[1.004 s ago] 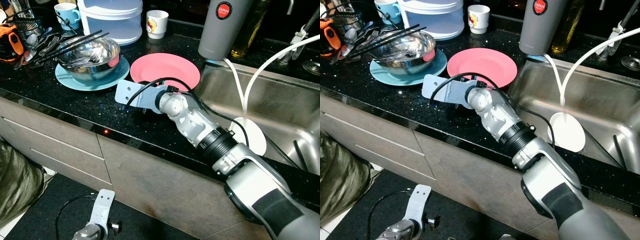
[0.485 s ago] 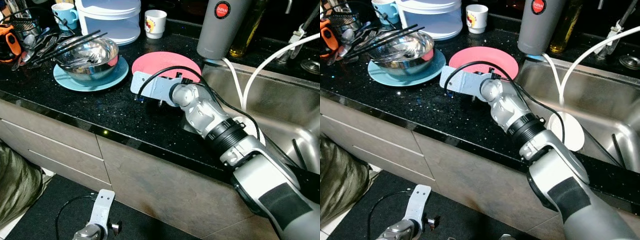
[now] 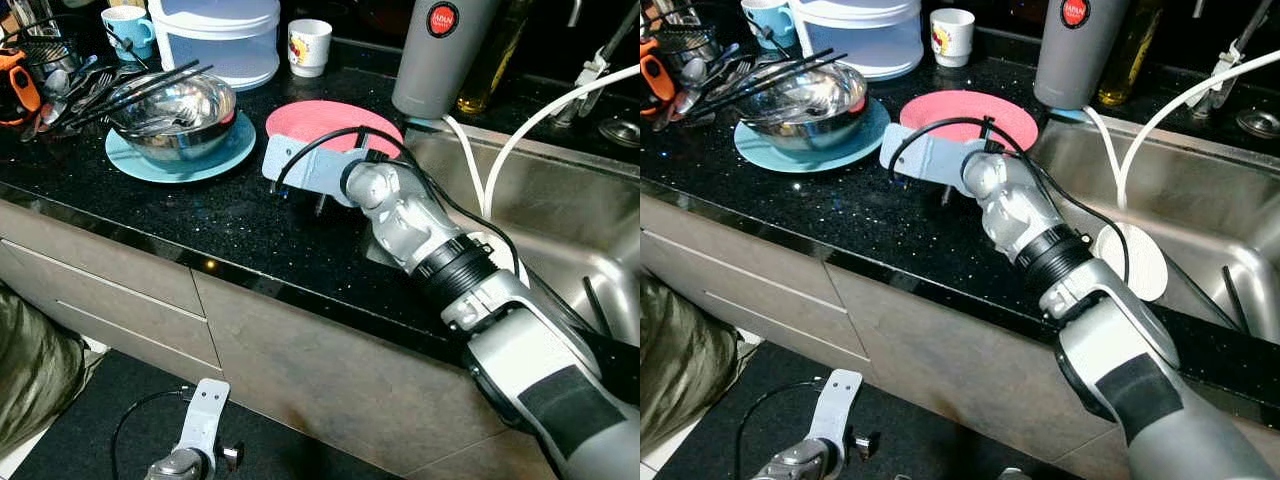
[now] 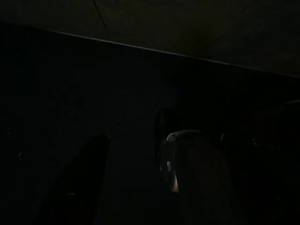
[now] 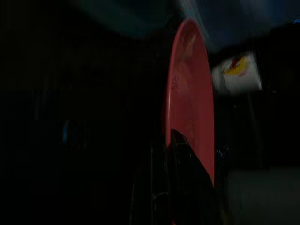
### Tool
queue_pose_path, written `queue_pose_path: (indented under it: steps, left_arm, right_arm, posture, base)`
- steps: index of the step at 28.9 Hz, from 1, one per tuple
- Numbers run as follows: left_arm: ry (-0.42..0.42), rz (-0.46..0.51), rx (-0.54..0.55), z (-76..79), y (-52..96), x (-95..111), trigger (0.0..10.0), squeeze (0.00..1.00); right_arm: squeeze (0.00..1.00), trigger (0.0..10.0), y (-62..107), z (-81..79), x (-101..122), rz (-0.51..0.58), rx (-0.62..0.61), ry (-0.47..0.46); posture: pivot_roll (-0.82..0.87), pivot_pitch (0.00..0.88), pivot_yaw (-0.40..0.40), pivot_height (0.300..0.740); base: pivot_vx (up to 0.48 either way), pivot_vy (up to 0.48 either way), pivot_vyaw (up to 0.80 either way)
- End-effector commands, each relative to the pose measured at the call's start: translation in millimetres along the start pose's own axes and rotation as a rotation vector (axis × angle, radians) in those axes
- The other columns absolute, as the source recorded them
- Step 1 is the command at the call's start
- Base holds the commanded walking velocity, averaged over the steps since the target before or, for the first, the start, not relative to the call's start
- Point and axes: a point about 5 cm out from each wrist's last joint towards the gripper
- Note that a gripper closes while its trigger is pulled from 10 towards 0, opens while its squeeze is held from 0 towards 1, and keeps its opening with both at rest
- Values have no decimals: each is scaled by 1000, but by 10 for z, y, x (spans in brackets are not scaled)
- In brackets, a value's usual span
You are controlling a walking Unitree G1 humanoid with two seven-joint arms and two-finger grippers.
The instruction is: Kitchen organization
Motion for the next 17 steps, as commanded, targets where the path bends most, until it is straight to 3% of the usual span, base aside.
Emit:
queue_pose_path:
  steps: [1, 2, 6, 7, 9, 10, 13, 15, 16, 17]
  left_arm:
    - [6, -25, -1, 13, 6, -78, 10000, 0]
    - [6, -25, -1, 13, 6, -78, 10000, 0]
    - [5, -26, -1, 8, 7, -77, 10000, 0]
    - [5, -26, -1, 8, 7, -77, 10000, 0]
    - [4, -26, -2, 5, 8, -77, 10000, 0]
    - [4, -26, -2, 5, 8, -77, 10000, 0]
    - [1, -28, -2, -1, 10, -78, 10000, 0]
    - [0, -29, -3, -3, 11, -78, 10000, 0]
    - [0, -29, -3, -3, 11, -78, 10000, 0]
    - [-1, -29, -3, -4, 11, -78, 10000, 0]
  right_arm:
    - [0, 0, 40, 137, 149, 134, -95, -126]
    - [0, 0, 40, 137, 149, 134, -95, -126]
    - [0, 0, 176, 420, 230, 346, -266, -504]
    - [0, 0, 176, 420, 230, 346, -266, -504]
    - [0, 0, 245, 497, 207, 414, -307, -658]
    - [0, 0, 245, 497, 207, 414, -307, -658]
    - [0, 0, 341, 567, 199, 543, -312, -911]
    - [0, 0, 451, 627, 256, 717, -252, -1138]
    - [0, 0, 451, 627, 256, 717, -252, -1138]
    - [0, 0, 505, 646, 281, 795, -218, -1213]
  posture:
    - [8, 130, -56, 740]
    - [8, 130, -56, 740]
    - [8, 131, -48, 740]
    - [8, 131, -48, 740]
    - [6, 133, -46, 740]
    - [6, 133, -46, 740]
    - [5, 134, -42, 740]
    - [4, 133, -40, 740]
    - [4, 133, -40, 740]
    - [4, 133, -40, 740]
  base:
    - [0, 0, 0]
    - [0, 0, 0]
    - [0, 0, 0]
    - [0, 0, 0]
    - [0, 0, 0]
    - [0, 0, 0]
    - [0, 0, 0]
    - [0, 0, 0]
    - [0, 0, 0]
    - [0, 0, 0]
Point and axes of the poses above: a point about 5 cm out from each wrist's last joint towards the gripper, its own y axis pointing back from the gripper into the wrist, its own x axis along the axis of the wrist's last joint, z = x × y, and after that the axes turned 3 degrees about y, right-handed
